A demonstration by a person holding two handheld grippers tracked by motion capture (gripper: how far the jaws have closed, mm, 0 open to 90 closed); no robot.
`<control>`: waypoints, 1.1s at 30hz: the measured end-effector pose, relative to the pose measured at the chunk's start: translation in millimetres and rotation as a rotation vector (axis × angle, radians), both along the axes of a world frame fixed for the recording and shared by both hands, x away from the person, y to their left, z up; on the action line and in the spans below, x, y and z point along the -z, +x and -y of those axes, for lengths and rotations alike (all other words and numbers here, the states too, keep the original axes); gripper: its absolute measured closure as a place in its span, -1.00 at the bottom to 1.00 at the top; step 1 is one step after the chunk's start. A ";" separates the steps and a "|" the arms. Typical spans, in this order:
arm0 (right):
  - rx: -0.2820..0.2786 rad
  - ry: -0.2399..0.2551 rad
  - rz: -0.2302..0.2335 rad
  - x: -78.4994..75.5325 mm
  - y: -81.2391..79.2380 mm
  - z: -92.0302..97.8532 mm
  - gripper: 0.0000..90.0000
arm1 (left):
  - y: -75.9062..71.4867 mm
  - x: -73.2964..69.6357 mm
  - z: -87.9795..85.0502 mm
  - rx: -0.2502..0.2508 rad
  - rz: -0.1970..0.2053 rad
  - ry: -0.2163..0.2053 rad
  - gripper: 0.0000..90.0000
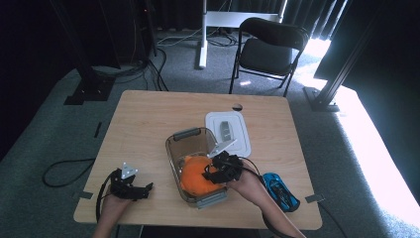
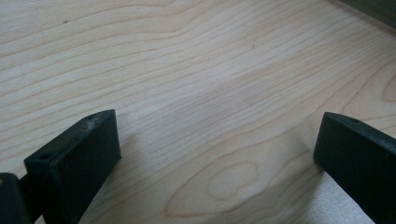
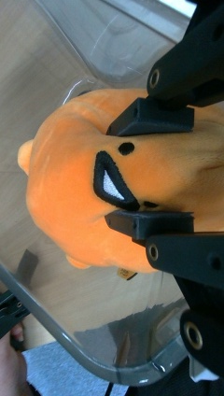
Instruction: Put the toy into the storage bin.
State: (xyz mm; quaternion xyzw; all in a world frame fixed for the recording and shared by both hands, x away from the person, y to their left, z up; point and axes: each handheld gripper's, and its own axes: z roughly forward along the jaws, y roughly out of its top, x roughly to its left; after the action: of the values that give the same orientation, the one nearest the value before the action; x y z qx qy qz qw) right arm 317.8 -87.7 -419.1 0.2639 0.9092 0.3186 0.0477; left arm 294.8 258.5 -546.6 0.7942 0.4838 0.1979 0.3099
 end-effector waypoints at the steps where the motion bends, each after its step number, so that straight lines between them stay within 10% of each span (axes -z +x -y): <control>1: 0.001 -0.008 -0.002 0.3 0.0 -1.3 0.30 | 0.0 0.0 0.0 0.000 0.000 0.000 -0.98; 14: -0.004 -0.027 -0.028 3.8 2.7 -7.6 -0.08 | 0.0 0.0 0.0 0.000 0.000 0.001 -0.98; 33: -0.017 0.108 -0.052 -5.4 -2.1 9.0 -0.51 | 0.0 0.0 0.0 0.000 0.000 0.000 -0.98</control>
State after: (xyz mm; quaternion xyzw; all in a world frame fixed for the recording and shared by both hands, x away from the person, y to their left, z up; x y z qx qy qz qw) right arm 315.7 -96.7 -413.7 0.2667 0.8938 0.3604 0.0070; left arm 294.8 258.6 -546.6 0.7943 0.4837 0.1978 0.3099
